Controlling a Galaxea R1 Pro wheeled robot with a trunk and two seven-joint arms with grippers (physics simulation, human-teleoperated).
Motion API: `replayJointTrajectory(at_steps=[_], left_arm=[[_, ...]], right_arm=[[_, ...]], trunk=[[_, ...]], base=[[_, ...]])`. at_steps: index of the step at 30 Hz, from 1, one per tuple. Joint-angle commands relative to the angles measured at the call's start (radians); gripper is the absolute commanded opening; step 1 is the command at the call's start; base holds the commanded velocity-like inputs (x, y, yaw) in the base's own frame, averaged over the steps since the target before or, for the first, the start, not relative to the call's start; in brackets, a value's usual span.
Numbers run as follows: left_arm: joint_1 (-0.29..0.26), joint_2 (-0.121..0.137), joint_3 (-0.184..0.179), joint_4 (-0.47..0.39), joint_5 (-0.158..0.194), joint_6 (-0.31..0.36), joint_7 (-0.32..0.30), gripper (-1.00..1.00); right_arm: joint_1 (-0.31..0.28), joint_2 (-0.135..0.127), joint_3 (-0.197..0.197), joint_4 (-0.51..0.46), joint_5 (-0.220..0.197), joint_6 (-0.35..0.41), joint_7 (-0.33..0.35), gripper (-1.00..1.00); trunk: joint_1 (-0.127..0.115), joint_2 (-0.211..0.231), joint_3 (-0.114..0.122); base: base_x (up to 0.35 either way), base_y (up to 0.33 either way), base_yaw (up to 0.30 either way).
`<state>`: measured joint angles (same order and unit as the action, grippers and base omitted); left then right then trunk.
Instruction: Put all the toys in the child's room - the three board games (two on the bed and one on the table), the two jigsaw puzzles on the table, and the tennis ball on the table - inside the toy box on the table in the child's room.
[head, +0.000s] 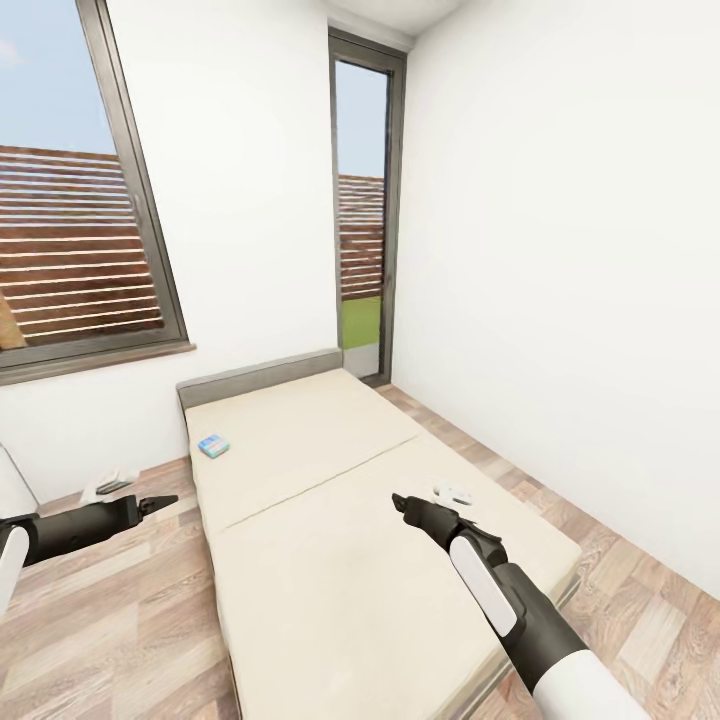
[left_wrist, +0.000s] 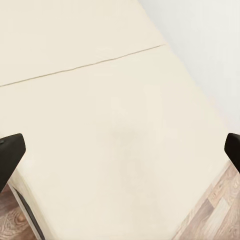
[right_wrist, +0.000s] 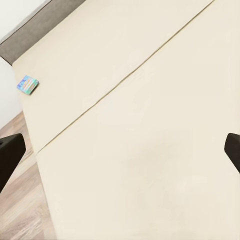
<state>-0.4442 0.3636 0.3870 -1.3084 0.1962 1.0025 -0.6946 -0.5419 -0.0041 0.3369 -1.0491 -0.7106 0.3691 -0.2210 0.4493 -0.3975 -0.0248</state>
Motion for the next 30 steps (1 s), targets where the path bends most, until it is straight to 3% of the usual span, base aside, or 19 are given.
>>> replayJointTrajectory(at_steps=[1, 30], left_arm=[[-0.001, 0.000, 0.001, 0.000, 0.000, 0.005, -0.003, 1.00], [-0.002, 0.001, 0.002, 0.000, 0.000, 0.005, -0.004, 1.00]], right_arm=[[-0.001, 0.000, 0.002, -0.002, -0.009, 0.002, -0.009, 1.00], [-0.001, -0.001, 0.002, -0.002, -0.009, 0.002, -0.009, 1.00]], trunk=[[0.001, -0.002, -0.002], [0.001, -0.002, 0.007]], base=[[-0.002, 0.001, 0.000], [-0.023, 0.090, -0.050]])
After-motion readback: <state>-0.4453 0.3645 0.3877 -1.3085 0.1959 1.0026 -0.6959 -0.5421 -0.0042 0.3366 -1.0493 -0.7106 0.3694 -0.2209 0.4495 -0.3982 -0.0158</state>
